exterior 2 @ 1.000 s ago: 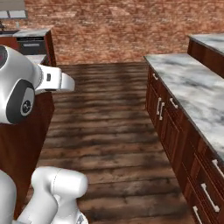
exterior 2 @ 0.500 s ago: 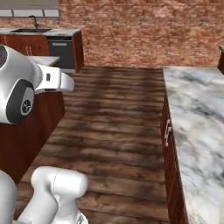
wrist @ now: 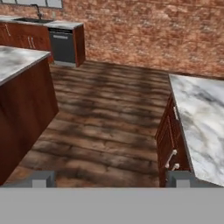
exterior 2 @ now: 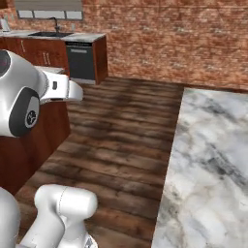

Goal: Transport the fish and lime to the fridge. Place the fish on the rack containing meat and place the lime on the rack containing the vegetable, ensuring meats and vegetables are on different racks.

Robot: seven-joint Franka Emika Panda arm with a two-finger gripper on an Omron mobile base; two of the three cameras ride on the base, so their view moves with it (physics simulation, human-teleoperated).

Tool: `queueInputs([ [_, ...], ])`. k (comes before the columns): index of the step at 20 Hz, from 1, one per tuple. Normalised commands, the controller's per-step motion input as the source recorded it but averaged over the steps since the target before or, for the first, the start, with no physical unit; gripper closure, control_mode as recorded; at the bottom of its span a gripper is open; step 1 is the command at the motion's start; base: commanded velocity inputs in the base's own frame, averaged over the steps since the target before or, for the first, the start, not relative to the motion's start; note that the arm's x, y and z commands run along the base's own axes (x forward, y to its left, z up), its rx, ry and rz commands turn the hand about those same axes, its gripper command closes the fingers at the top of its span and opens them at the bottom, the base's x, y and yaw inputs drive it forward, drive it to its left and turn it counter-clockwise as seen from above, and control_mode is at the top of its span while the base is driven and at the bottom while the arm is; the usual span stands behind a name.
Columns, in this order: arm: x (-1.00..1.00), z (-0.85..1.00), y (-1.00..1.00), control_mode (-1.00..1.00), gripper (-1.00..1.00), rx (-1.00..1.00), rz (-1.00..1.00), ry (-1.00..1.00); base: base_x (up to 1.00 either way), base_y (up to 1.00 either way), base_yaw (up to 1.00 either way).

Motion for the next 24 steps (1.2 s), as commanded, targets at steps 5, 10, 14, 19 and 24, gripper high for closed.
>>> queueInputs([
  [5, 0.00, 0.00, 0.00, 1.00, -1.00, 0.00, 0.00, 0.00, 1.00, -0.07, 0.02],
  [10, 0.00, 0.00, 0.00, 1.00, -1.00, 0.00, 0.00, 0.00, 1.00, 0.01, -0.02],
  [14, 0.00, 0.00, 0.00, 1.00, -1.00, 0.00, 0.00, 0.00, 1.00, 0.01, -0.07],
  [19, 0.00, 0.00, 0.00, 1.00, -1.00, 0.00, 0.00, 0.00, 1.00, 0.00, -0.07],
  [24, 0.00, 0.00, 0.00, 1.00, -1.00, 0.00, 0.00, 0.00, 1.00, 0.27, -0.15],
])
